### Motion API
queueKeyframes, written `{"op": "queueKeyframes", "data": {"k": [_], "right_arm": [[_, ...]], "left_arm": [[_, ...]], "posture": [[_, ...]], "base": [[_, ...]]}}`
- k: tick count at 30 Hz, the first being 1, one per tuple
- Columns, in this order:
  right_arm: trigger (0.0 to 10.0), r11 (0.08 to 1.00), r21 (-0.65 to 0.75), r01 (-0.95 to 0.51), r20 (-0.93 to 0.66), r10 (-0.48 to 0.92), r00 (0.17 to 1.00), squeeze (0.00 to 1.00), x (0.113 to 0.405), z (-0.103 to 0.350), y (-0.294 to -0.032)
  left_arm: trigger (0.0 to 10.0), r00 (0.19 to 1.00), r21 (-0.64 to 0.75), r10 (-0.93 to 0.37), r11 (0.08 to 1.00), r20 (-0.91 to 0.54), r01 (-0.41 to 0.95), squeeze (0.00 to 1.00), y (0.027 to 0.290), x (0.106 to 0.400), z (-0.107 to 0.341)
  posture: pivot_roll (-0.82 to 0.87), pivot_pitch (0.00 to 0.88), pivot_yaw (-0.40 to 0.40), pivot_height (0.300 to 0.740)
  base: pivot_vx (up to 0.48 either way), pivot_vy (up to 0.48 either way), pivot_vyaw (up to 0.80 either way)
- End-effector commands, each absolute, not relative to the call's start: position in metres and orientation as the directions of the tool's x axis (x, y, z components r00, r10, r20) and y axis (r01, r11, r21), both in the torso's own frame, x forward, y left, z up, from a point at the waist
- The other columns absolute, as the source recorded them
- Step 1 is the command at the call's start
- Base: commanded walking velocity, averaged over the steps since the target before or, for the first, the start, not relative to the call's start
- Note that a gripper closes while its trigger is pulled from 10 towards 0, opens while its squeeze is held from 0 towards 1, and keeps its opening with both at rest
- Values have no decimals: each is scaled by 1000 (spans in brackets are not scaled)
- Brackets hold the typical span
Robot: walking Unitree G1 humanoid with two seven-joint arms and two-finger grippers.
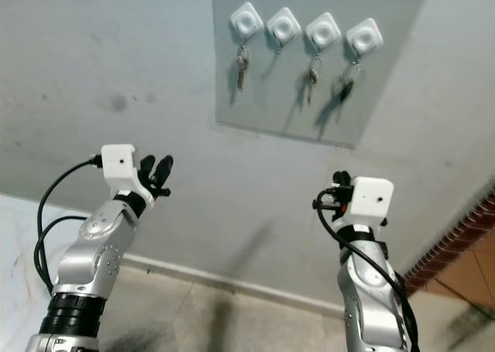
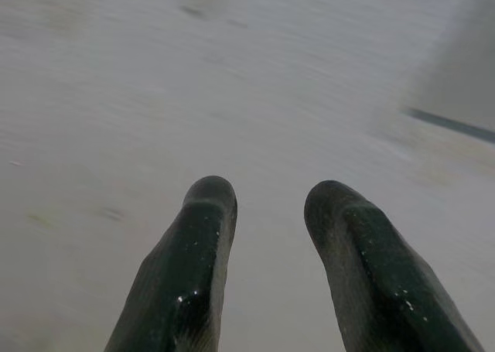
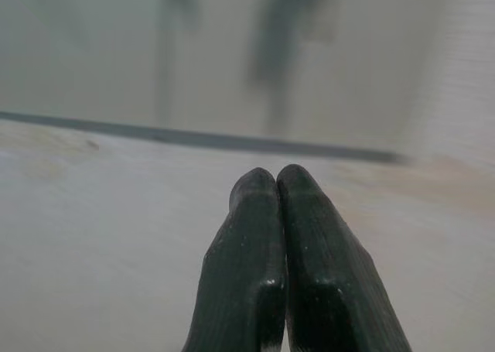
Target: Hang keys on a hook
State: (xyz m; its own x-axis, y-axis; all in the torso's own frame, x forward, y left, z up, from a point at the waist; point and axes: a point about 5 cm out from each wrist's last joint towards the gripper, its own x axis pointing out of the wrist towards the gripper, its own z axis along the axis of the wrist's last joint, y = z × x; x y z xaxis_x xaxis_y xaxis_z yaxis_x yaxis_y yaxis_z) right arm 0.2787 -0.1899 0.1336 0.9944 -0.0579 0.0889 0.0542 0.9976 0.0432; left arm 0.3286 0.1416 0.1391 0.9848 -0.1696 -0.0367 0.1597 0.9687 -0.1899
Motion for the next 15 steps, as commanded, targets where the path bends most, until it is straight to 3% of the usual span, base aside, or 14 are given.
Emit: {"op": "queueKeyframes", "data": {"k": [1, 10, 15], "right_arm": [[10000, 998, 51, 33, 101, -38, 994, 0, 281, 137, -184], [10000, 999, 40, 3, 102, -7, 995, 0, 283, 138, -180], [10000, 995, 49, -91, 171, 81, 982, 0, 284, 150, -171]], "left_arm": [[10000, 990, -189, -142, 972, -21, 136, 0, 149, 328, 143], [10000, 988, -132, -155, 979, 27, 157, 0, 140, 333, 162], [10000, 935, 4, -333, 942, 121, 335, 0, 116, 327, 186]], "posture": [[103, 47, -37, 740], [108, 56, -43, 740], [109, 64, -43, 740]], "base": [[0, 0, 0], [0, 0, 0], [0, 0, 0]]}}
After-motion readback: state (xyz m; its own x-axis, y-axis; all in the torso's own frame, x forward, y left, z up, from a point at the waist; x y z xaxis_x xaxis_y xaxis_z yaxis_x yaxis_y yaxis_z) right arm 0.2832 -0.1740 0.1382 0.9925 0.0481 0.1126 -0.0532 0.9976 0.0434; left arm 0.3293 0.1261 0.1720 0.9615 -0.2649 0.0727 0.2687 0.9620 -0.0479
